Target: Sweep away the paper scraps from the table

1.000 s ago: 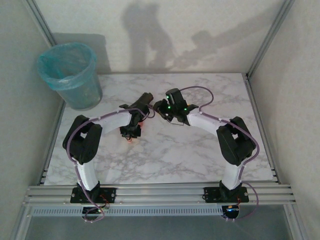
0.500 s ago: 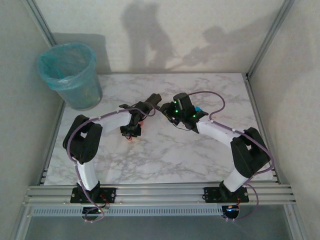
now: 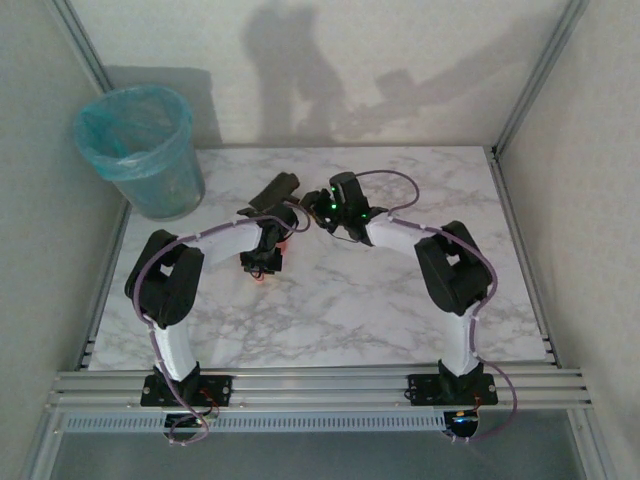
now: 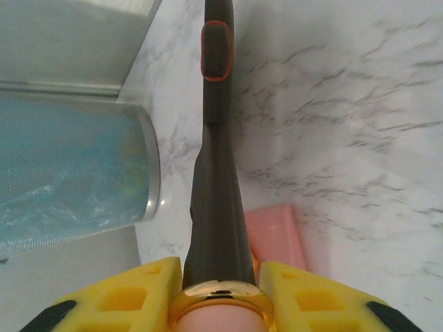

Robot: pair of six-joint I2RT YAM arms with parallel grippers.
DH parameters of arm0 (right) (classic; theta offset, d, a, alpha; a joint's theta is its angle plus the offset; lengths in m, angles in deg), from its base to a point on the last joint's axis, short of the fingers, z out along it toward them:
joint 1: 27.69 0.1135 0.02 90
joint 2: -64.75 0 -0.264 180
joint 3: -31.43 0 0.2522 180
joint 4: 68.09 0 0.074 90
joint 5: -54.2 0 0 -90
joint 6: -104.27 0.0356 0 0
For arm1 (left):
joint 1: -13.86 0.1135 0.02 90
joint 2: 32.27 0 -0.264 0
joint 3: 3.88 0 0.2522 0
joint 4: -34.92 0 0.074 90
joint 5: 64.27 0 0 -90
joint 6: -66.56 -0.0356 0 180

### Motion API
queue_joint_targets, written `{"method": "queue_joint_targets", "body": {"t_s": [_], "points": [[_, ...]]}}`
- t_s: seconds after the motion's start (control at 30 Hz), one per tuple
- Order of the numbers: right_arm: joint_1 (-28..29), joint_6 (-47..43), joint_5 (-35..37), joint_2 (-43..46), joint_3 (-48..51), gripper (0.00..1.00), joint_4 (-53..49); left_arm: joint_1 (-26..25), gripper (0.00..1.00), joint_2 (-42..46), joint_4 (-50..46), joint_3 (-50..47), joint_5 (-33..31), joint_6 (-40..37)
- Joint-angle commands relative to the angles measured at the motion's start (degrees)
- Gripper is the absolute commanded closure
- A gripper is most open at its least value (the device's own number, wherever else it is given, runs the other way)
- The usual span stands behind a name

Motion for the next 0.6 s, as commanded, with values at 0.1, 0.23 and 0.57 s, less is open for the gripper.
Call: {"method": "queue_joint_targets", "body": {"t_s": [0.1, 0.23, 0.57], "points": [[0.68, 2.17, -7.38, -1.31, -1.81, 1.00, -2.05, 0.56, 1.00, -2.06, -3.33, 1.04, 0.37, -0.06], [1.02, 1.91, -8.32, 0.72, -1.11, 1.00, -5.82, 0.83, 1.00, -3.05, -3.98, 2.96, -0.06, -0.04], [0.59, 2.14, -6.21, 10.07, 6.35, 1.00, -9.39, 2.10, 1.00, -4.57, -3.98, 5.51, -1.93, 0.01]]}}
